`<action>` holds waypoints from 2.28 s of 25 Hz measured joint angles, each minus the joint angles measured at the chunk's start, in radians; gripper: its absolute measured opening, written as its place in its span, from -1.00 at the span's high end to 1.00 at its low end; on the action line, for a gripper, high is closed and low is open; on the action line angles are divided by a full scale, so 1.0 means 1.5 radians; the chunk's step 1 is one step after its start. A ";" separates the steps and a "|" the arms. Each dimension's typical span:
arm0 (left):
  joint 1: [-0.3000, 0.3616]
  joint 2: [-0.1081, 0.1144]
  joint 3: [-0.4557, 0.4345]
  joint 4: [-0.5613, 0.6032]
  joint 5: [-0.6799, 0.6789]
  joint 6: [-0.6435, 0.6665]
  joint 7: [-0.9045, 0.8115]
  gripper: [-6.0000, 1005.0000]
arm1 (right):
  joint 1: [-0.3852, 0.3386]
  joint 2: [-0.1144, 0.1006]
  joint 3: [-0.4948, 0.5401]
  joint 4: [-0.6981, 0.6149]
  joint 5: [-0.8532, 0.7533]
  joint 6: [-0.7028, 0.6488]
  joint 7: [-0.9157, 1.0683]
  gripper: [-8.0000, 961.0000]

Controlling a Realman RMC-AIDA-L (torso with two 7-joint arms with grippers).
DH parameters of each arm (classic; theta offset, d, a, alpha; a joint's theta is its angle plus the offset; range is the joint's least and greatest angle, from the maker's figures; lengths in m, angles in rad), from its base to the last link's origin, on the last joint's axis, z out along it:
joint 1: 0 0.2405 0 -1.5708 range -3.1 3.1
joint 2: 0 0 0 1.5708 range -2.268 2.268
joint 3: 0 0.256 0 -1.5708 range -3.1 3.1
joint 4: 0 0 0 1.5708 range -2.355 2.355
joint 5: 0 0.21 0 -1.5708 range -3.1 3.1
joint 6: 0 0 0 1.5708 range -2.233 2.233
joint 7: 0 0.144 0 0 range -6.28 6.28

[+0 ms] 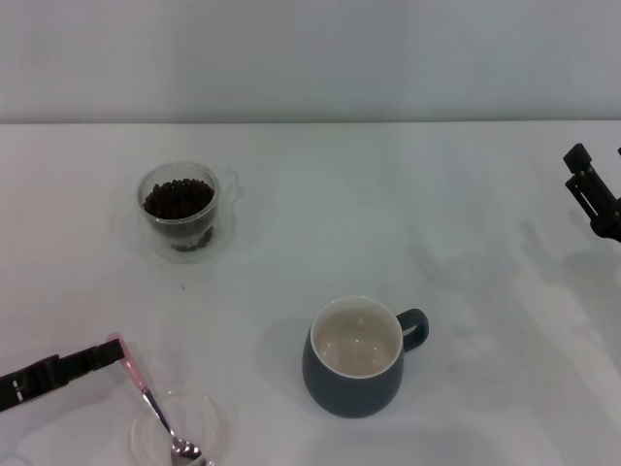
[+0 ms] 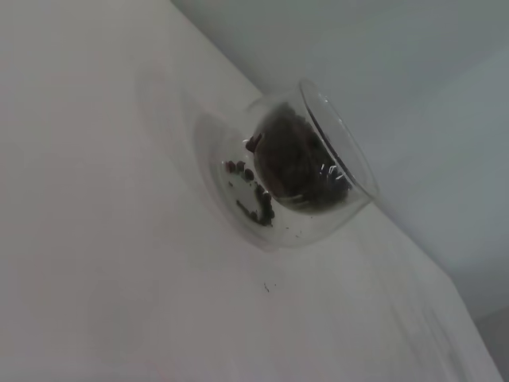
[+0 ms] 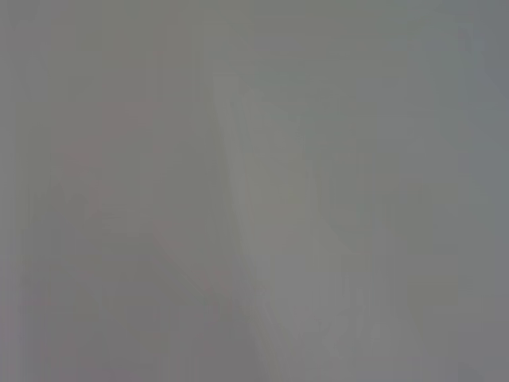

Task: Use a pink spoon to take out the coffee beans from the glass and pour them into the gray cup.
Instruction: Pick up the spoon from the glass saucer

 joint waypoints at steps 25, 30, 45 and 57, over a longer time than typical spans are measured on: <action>-0.020 -0.012 -0.001 0.002 0.014 0.019 -0.007 0.01 | 0.008 0.000 0.008 -0.002 0.000 0.000 0.000 -0.69; -0.018 -0.013 -0.003 0.000 0.015 0.020 -0.015 0.11 | 0.008 0.000 0.008 -0.002 0.000 0.000 0.000 -0.69; -0.013 -0.013 -0.006 0.001 0.003 0.016 -0.019 0.74 | 0.007 0.000 0.008 -0.001 0.000 -0.001 0.000 -0.69; -0.010 -0.013 -0.006 0.018 -0.019 0.002 -0.017 0.74 | 0.007 0.000 0.008 0.000 0.000 0.000 0.000 -0.69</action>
